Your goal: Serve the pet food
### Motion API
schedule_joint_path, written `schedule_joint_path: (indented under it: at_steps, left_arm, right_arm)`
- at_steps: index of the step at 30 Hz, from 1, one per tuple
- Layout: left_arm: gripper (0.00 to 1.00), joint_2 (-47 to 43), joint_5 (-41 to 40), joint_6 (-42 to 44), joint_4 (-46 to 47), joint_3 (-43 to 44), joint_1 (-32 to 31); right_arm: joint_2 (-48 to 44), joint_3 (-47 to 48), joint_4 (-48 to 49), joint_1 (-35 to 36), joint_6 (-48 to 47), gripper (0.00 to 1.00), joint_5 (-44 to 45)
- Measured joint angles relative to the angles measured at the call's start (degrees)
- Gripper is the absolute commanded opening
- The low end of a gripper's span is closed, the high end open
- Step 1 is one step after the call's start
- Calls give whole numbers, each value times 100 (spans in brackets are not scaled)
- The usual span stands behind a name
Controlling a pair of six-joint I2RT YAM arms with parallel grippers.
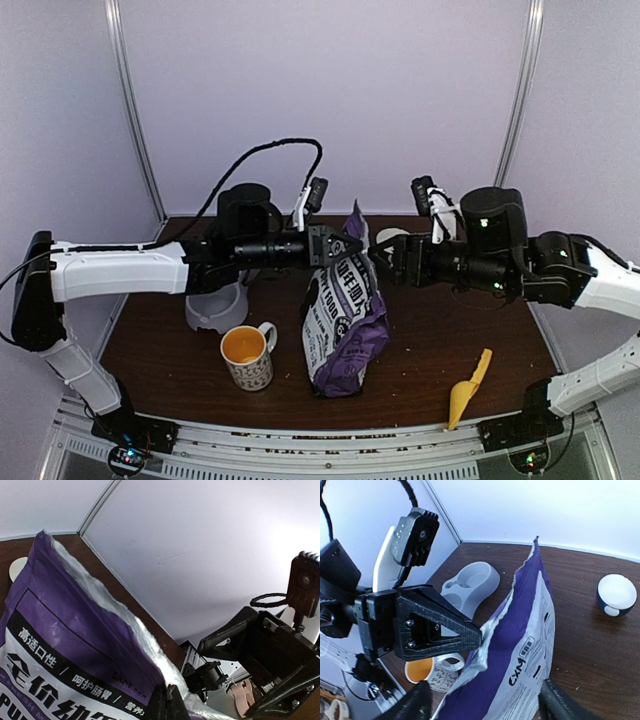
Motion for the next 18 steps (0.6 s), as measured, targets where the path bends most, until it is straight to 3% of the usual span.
schedule_joint_path:
  at_steps: [5,11,14,18]
  left_arm:
    - [0,-92,-35,2,4,0,2]
    - [0,-92,-37,2,0,0,2]
    - [0,-94,-44,2,-4,0,2]
    - [0,-94,-61,0,-26,0,2]
  right_arm:
    - [-708,-612,560,584,-234,88,267]
    - [-682,-905,846,1646,-463,87,1123]
    - [-415,-892,857,1851,-437,78,1539]
    - [162,-730,592,1939,-238,52,2186]
